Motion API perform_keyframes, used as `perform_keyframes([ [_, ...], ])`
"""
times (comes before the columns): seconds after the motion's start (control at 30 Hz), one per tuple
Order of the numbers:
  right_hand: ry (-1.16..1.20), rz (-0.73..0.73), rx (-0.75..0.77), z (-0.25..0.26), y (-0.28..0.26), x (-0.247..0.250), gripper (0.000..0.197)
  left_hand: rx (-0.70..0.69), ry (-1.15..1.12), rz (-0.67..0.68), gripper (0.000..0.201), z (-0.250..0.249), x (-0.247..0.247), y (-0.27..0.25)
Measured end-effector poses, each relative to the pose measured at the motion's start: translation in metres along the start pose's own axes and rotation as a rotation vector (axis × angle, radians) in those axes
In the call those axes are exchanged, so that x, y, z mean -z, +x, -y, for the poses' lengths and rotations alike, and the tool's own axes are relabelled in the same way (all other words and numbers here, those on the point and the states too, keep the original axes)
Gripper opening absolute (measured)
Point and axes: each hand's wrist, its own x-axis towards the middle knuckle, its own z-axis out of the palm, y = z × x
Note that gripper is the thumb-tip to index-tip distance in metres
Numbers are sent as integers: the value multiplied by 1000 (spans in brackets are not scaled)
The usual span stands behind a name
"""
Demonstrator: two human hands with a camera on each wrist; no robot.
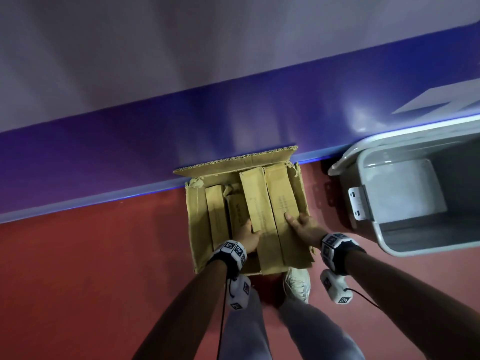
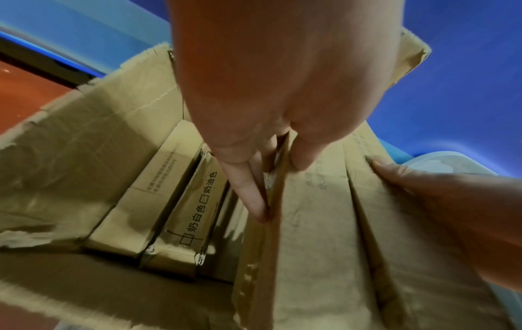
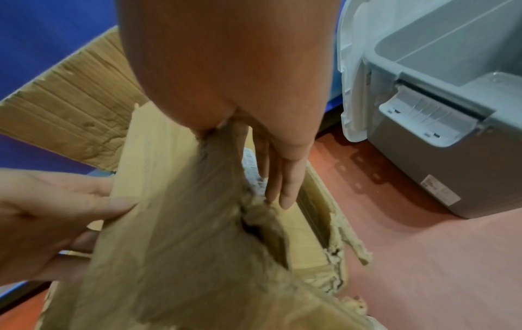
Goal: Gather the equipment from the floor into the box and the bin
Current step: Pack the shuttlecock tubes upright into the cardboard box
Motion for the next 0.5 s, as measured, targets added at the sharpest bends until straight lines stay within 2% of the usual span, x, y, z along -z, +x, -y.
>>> perform_keyframes([
  [0.2,-82,-120,-22,0,46,-9,74,-13,-24,26,67,14,-5,53],
  [0.3,-112,-135,-20,1,64,-12,67,7,-58,32,69,19,-7,79],
  [0.4,-138,-131,-14,1,80,-22,56,17,-34,32,58,21,-7,90],
  [0.5,-97,-91,-30,-1,97,-28,65,66,-24,75,60,30,-10,105],
])
